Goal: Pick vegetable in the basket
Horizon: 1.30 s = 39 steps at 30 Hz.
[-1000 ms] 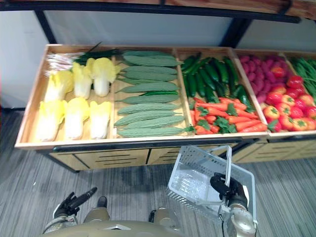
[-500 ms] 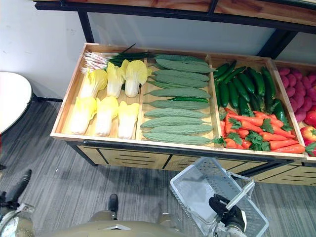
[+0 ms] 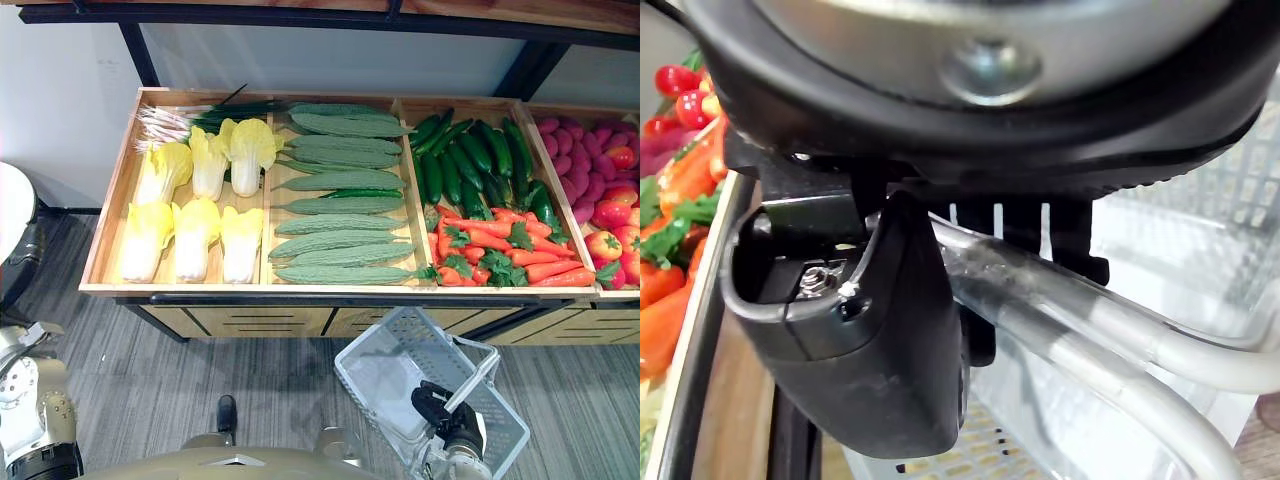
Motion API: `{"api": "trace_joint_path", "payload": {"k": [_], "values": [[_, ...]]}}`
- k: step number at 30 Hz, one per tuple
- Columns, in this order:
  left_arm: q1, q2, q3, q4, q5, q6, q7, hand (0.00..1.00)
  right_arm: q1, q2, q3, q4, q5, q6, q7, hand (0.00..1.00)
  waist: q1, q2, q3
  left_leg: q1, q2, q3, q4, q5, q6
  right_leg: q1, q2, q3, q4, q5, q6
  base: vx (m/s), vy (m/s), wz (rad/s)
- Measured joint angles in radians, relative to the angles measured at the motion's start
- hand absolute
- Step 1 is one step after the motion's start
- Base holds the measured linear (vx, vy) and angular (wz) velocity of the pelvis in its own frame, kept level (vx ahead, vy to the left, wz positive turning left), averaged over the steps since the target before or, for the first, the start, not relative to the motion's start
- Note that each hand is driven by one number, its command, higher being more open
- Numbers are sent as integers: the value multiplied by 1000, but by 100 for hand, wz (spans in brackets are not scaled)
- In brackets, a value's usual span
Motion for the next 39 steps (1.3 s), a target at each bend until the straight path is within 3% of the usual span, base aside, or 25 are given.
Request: {"api": "trace_joint_path", "payload": {"k": [2, 3, 4, 5, 6, 7, 10, 14, 17, 20, 22, 24, 28, 33, 39], "values": [[-16, -6, -36, -13, 4, -5, 0, 100, 2, 1, 0, -13, 0, 0, 0, 0, -10, 2, -1, 4, 3, 12, 0, -1, 0, -10, 0, 10, -5, 2, 1, -19, 6, -14], [-111, -21, -60, 3, 1, -5, 26, 100, -5, 0, 12, -16, 0, 0, 0, 0, -6, 4, -1, 4, 6, 16, -1, -7, -6, -12, 2, 14, -8, 4, 2, -58, 9, -15], [-231, 18, -123, 97, 48, -9, 49, 100, -11, -5, 31, -17, -1, -1, -1, 0, 7, 5, -2, 3, 6, 19, -2, -3, -2, -6, 7, 20, -4, 6, 3, -67, 7, -13], [-270, 68, -166, 163, 82, -10, 52, 100, -16, -7, 40, -17, -1, -1, -1, 0, 6, 5, -1, 4, 6, 21, -2, 9, 0, -6, 9, 24, 4, 6, 3, -68, 4, -27], [-295, 177, -236, 249, 121, 1, 3, 100, -39, -8, 55, -17, -1, -1, 2, 0, -19, 5, -2, 11, 9, 38, -2, 12, 0, -18, 9, 42, 22, 5, 1, -61, -2, -44], [-268, 210, -225, 223, 125, 18, -46, 100, -49, -7, 65, -42, -5, -1, 15, 0, -44, 11, -4, 6, 12, 54, -4, 9, -2, -39, 11, 59, 19, 5, 1, -53, -1, -48], [-239, 219, -154, 188, 81, 12, -106, 100, -10, -9, 65, -94, -16, -1, 45, 0, -40, 25, -3, -2, 18, 65, -4, 2, -3, -51, 16, 64, 6, 12, 3, 35, -9, -17], [-205, 278, 1, 216, -49, 12, -128, 100, 3, -9, 66, -90, -42, -1, 75, 0, 8, 27, -2, 1, 19, 64, 0, 2, -5, -48, 17, 59, 17, 9, -2, 65, -32, 8], [-175, 351, 39, 316, -106, 10, -156, 100, -20, -9, 66, -89, -42, -1, 89, 0, 37, 28, -1, -3, 19, 57, -1, 2, -6, -47, 16, 55, 17, 7, -6, 21, -9, 7], [-221, 449, 37, 483, -160, 13, -166, 100, -45, -9, 66, -89, -42, -3, 90, 0, 33, 23, 0, -2, 21, 62, -1, -3, -10, -58, 17, 59, 17, 5, -7, -38, 4, -2], [-336, 548, -33, 647, -167, 18, -167, 100, -49, -11, 91, -90, -42, -5, 91, 0, 34, 9, 0, -2, 22, 71, -2, -7, -17, -66, 18, 70, 25, 4, -9, -76, 15, -14], [-375, 634, -88, 708, -159, 19, -199, 100, -58, -11, 115, -93, -42, -11, 96, 0, 28, -6, -2, -4, 24, 98, -2, -5, -16, -85, 20, 98, 41, 4, -9, -30, 10, -32], [-441, 693, -103, 730, -162, 20, -258, 100, -45, -11, 117, -93, -42, -14, 100, 0, 18, -13, 1, -9, 21, 108, -1, 1, -8, -103, 18, 114, 57, 6, -6, 3, -1, -16], [-458, 693, -112, 790, -164, 21, -280, 100, -46, -12, 115, -93, -42, -13, 93, 0, 20, -3, 8, -9, 21, 104, -1, 4, -8, -105, 17, 110, 65, -1, -12, 12, -8, 3], [-458, 689, -166, 818, -162, 37, -283, 100, -75, -12, 117, -93, -42, -14, 89, 0, 26, -9, 32, -12, 22, 104, -1, 9, -11, -121, 16, 110, 91, -12, -18, -22, -6, 1]]}}
